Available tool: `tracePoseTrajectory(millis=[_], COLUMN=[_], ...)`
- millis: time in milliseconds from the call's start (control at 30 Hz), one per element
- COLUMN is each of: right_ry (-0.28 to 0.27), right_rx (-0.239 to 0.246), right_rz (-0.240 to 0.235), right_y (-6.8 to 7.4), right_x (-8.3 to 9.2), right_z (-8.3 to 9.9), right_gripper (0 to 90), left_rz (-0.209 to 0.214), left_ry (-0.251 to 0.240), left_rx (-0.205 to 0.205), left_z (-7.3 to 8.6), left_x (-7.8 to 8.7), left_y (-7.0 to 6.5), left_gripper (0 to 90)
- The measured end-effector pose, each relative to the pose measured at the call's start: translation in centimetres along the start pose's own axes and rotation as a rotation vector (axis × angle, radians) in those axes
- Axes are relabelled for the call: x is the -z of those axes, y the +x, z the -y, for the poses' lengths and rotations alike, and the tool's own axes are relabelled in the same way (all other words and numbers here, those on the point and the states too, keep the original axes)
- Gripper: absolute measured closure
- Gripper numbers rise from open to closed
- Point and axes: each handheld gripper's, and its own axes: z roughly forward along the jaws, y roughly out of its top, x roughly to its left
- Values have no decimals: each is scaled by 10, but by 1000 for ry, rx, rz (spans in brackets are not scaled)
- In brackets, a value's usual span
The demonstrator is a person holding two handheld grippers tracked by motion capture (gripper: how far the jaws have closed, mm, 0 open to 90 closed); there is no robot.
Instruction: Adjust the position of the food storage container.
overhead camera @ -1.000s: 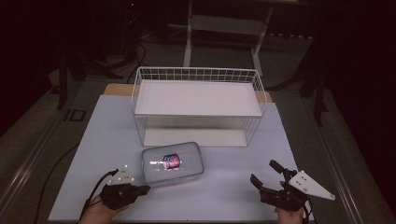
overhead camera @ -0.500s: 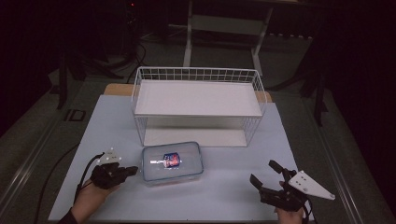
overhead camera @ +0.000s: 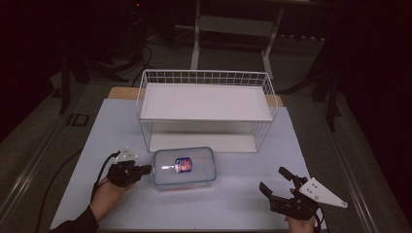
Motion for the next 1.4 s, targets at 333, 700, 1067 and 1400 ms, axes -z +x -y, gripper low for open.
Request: tracePoseTrajectory(millis=[333,700,1067,1400], right_ry=[-11,-6,8,42], right_rx=[25,49,58,70], right_rz=[-30,-23,-15,13], right_y=[2,5,6,9], right_x=[-2,-4,-6,-12], right_z=[1,2,3,4], right_gripper=[115,114,113,115], left_rz=[35,73,106,185], left_ry=[-13,-16,-26,-104], left_rx=[19,8,-1,-1], left_z=[-15,-23,-25,-29], left_x=[-20,-36,-39,2], left_y=[-2,-15,-22,-31], left_gripper=[890,890,889,580])
